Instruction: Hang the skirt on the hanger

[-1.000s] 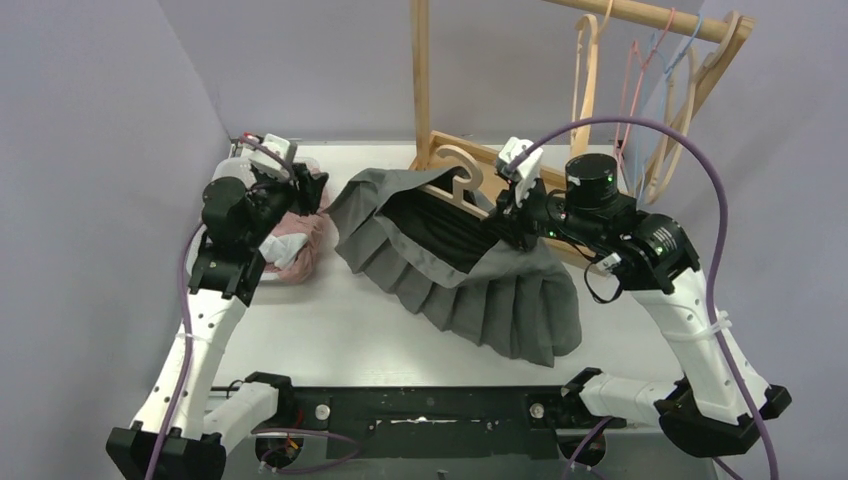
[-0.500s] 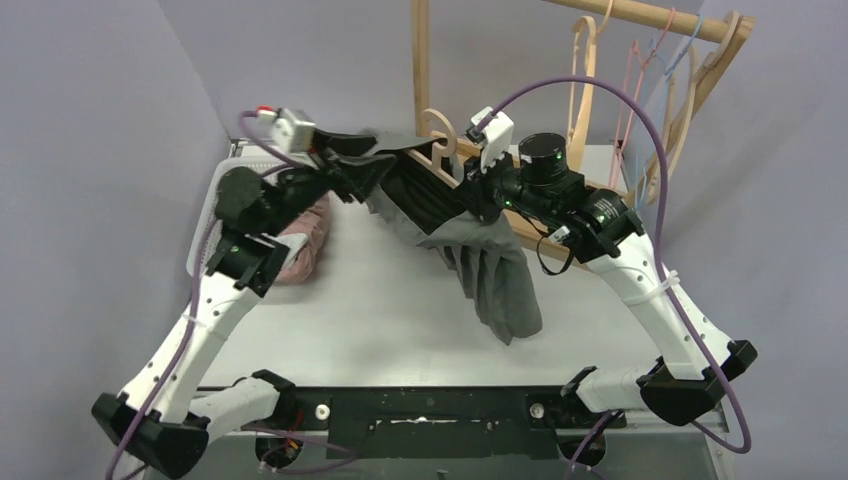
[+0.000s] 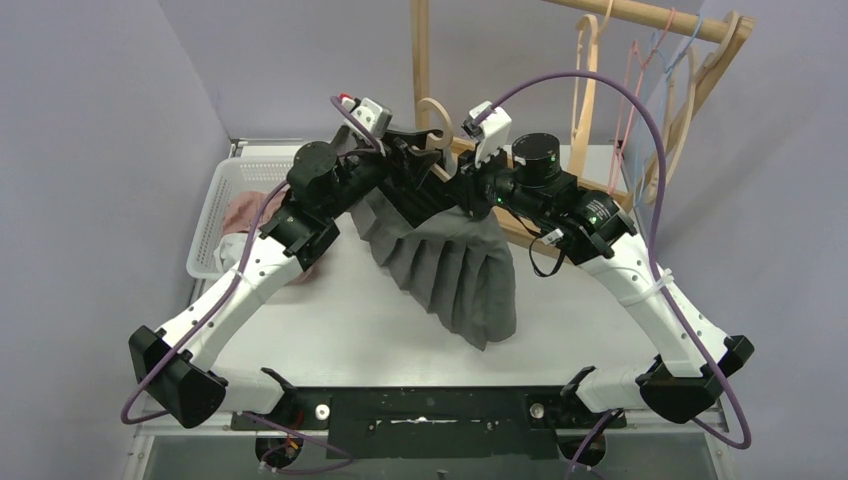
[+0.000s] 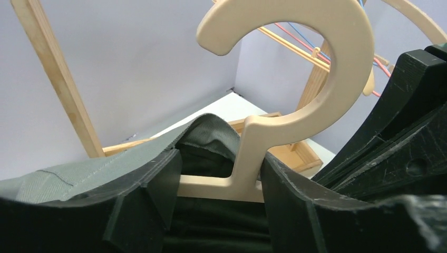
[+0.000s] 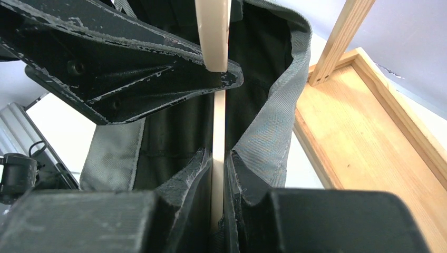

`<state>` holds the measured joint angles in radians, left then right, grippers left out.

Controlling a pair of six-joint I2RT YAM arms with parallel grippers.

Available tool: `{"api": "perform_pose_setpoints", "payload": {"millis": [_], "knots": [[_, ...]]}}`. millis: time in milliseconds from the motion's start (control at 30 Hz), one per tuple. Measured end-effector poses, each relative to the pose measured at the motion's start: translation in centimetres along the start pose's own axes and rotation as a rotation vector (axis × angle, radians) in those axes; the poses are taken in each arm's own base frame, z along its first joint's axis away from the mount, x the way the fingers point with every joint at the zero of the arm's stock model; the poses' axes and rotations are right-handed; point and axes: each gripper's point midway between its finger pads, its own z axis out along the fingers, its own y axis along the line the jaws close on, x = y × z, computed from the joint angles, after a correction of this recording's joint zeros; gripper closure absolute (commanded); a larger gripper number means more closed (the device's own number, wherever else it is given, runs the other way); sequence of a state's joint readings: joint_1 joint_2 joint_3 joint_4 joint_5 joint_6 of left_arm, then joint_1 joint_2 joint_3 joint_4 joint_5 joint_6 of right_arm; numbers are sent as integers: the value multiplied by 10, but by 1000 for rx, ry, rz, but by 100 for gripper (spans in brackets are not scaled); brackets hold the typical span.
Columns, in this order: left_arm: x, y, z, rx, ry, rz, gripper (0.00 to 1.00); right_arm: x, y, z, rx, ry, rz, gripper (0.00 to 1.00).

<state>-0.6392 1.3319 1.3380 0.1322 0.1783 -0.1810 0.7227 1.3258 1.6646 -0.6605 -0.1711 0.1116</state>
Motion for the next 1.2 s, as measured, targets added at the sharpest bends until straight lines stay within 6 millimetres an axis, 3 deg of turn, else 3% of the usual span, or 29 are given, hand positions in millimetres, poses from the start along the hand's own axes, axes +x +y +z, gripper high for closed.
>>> {"api": "perform_pose_setpoints", "payload": {"millis": [267,400,500,567,633,733,800,933,1200], "knots": [[-5,-6,5,43,-30,31,48,-3,2,1,-7,-13,5,100],[1,-5,10,54,-19,62,66,-1,3,0,-14,-3,10,100],[4,-8,15,76,-11,81,99,0,2,1,-10,2,20,100],[5,-14,16,98,-8,97,100,1,1,2,-5,5,30,100],[4,-15,16,106,-13,104,100,1,1,2,-2,3,37,90],[2,-15,16,110,-23,114,100,-1,2,2,0,-5,57,52],[3,-14,16,110,-22,117,100,-6,3,1,-3,-33,81,38],[8,-14,15,122,-9,115,100,-18,4,-16,7,-98,131,29],[1,-34,9,243,-27,79,100,-53,3,-73,30,-264,334,33]]}}
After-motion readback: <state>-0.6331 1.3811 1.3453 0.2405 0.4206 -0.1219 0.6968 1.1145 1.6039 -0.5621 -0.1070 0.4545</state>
